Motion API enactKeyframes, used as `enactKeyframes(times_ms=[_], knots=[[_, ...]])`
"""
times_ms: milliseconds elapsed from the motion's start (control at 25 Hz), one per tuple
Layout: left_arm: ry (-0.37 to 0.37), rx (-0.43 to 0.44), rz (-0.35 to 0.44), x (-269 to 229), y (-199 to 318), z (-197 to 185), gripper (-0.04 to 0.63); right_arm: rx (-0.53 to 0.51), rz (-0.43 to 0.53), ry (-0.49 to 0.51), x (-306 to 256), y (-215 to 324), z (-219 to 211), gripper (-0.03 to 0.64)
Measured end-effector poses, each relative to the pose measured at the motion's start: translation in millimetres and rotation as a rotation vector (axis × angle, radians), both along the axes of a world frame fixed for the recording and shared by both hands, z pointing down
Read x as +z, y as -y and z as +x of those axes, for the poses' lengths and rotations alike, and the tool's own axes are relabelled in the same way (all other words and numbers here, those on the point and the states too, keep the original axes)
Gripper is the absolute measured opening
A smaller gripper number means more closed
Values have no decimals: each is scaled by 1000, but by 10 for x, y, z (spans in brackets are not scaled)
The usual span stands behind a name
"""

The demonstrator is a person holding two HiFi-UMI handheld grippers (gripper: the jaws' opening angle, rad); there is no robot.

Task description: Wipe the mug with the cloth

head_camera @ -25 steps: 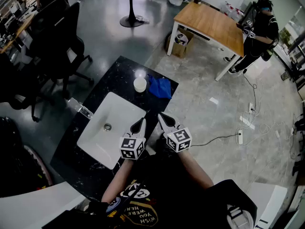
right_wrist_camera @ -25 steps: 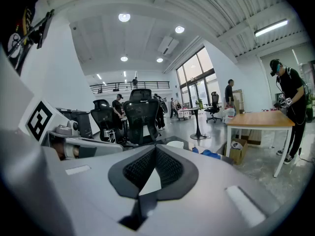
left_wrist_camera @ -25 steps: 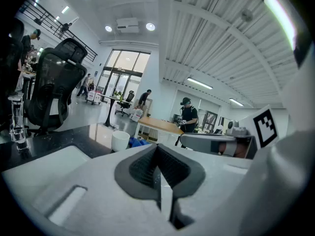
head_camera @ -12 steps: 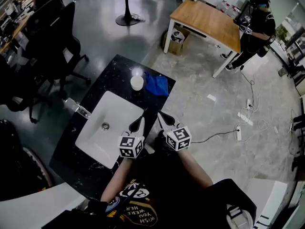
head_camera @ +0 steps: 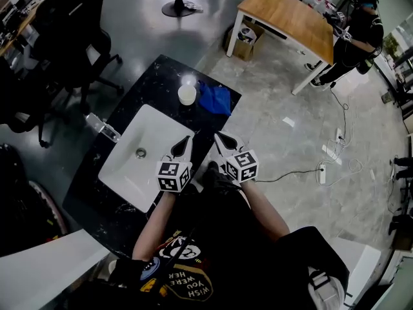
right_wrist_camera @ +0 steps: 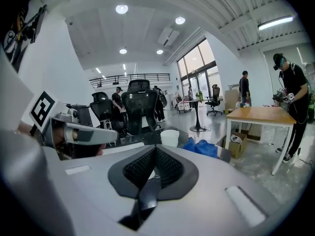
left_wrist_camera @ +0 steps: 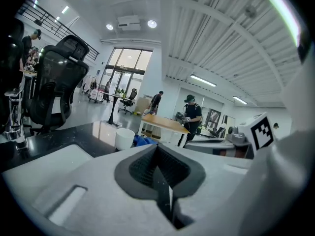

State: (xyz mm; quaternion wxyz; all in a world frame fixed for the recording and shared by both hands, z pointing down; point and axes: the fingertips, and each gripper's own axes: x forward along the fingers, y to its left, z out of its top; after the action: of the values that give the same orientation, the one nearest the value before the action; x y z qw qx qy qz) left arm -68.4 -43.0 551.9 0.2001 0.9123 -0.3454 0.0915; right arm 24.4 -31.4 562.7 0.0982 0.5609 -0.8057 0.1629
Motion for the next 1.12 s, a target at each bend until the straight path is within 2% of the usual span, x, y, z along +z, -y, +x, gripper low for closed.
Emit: enactKeyframes(times_ms=[200, 640, 960, 1120], knots=[[37, -46, -6, 80, 301, 26, 3, -47, -34, -22, 146, 364, 153, 3], [59, -122, -23, 139, 946, 418, 3, -152, -81, -58, 237, 1105, 454, 2], [87, -181, -27, 376, 1168, 445, 3, -224, -124, -105, 567, 1407, 519, 3], [101, -225, -67, 637, 1218, 383, 3, -230, -153, -142, 815, 1526, 556, 29]])
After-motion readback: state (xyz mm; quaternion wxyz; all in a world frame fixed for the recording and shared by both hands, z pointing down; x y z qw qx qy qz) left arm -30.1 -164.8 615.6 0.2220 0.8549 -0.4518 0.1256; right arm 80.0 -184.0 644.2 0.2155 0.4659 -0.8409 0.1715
